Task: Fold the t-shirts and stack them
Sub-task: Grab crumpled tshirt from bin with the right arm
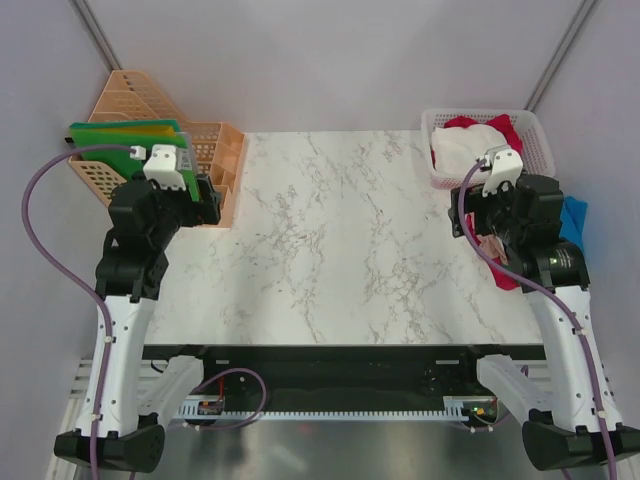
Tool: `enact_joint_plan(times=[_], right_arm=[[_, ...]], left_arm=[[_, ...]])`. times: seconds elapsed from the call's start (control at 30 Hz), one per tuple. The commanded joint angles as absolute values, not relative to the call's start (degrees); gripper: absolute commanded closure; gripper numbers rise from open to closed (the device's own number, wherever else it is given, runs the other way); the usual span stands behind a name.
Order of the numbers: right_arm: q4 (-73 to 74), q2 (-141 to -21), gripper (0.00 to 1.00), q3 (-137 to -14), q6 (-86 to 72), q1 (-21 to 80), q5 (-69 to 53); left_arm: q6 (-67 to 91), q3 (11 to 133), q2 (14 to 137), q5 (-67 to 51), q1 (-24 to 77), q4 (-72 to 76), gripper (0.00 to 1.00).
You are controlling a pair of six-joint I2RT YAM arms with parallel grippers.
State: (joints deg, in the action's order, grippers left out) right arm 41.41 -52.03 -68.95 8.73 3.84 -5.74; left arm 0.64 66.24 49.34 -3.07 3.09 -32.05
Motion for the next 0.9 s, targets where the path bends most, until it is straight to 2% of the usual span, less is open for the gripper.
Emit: enact_joint_plan(times=[0.0,0.07,0.2,0.27,0.33,0.4,0.47,0.57,0.77,0.87], right_arm=[[40.34,-51.51,0.02,-67.24,10.28,3.6,-4.39],[40.43,-50.19,0.02,-66.36,11.24,3.52,-3.87],[41.39,-48.34,0.02,-65.92,13.53,3.6,-2.38],[44.19,-48.16,0.02,-66.44,14.94,3.6,-3.42],[49.1,-50.43,0.02,-69.15,17.91,3.52,-10.66],[61.22,-54.12,0.02,-72.32,21.0,3.52,-18.78],[66.5,-57.47,0.02,-74.88,21.88,3.6,-26.14],[65.49,-56.43,0.02,-75.67,23.03,3.52,-28.22],[60.12,-56.07,0.02,-75.5,19.34,3.52,-22.42],[58.2,-58.09,0.02,-75.06,17.33,3.52,-18.74]], left_arm=[[-2.45,66.01,49.22,-8.58,3.08,-28.56,0.0],[-5.79,65.74,49.04,-12.02,3.08,-29.35,0.0],[-23.79,68.37,49.57,-35.44,3.08,-40.5,0.0],[-24.43,72.05,51.32,-39.44,3.08,-46.28,0.0],[-26.96,77.57,55.8,-44.37,3.08,-52.18,0.0],[-30.56,81.63,59.92,-46.92,3.51,-62.89,0.0],[-36.9,85.33,65.55,-47.2,3.78,-69.31,0.0],[-39.29,84.47,68.38,-44.83,4.31,-73.13,0.0],[-30.16,76.39,62.34,-35.35,6.5,-60.76,0.0],[-24.09,72.78,57.42,-23.94,8.35,-50.39,0.0]])
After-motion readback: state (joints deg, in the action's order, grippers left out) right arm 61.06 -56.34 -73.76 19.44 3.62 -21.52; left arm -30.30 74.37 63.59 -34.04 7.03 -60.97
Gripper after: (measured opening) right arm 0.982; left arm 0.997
